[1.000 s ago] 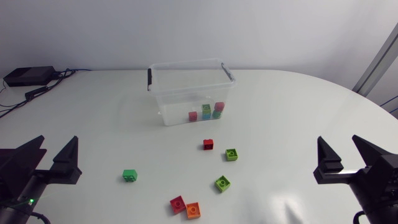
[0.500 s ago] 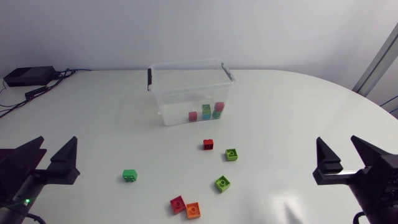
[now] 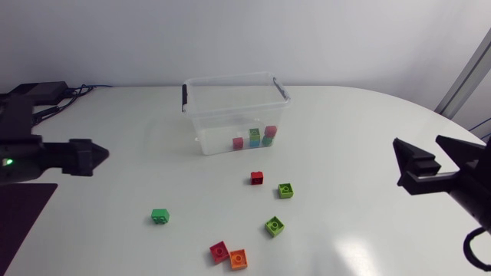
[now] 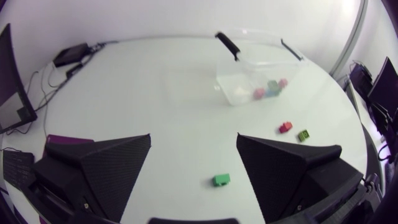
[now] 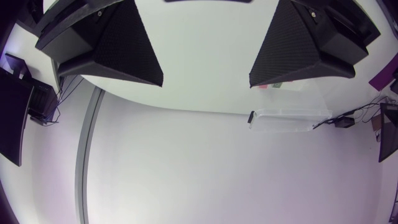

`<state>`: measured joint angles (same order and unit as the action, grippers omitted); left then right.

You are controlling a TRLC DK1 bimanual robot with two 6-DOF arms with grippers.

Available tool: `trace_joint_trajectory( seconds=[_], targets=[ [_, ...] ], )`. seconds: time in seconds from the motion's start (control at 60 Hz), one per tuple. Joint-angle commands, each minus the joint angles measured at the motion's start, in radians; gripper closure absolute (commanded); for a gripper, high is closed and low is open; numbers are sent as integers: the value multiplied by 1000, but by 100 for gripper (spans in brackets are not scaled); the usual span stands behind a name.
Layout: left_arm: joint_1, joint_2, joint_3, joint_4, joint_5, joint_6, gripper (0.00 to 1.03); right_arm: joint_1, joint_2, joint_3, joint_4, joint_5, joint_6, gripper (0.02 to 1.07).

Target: Place the duplo bricks in the container

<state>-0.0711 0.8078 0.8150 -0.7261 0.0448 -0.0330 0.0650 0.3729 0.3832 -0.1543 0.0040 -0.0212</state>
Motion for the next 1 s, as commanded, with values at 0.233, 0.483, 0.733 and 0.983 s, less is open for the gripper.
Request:
trace_joint_trajectory(
  seconds=[0.233,0.483,0.733,0.983],
  targets=[
    [-119,508,144,-185,84,-34,12,21,388,322,-338,11,58,7],
    [-179,797,179,-214,35,-88,16,39,459,298,-321,-165,20,7],
    [-216,947,199,-190,21,-110,16,114,673,319,-286,-151,67,7],
    [-230,1027,211,-99,24,-140,55,248,867,338,-192,-98,90,10]
  ],
)
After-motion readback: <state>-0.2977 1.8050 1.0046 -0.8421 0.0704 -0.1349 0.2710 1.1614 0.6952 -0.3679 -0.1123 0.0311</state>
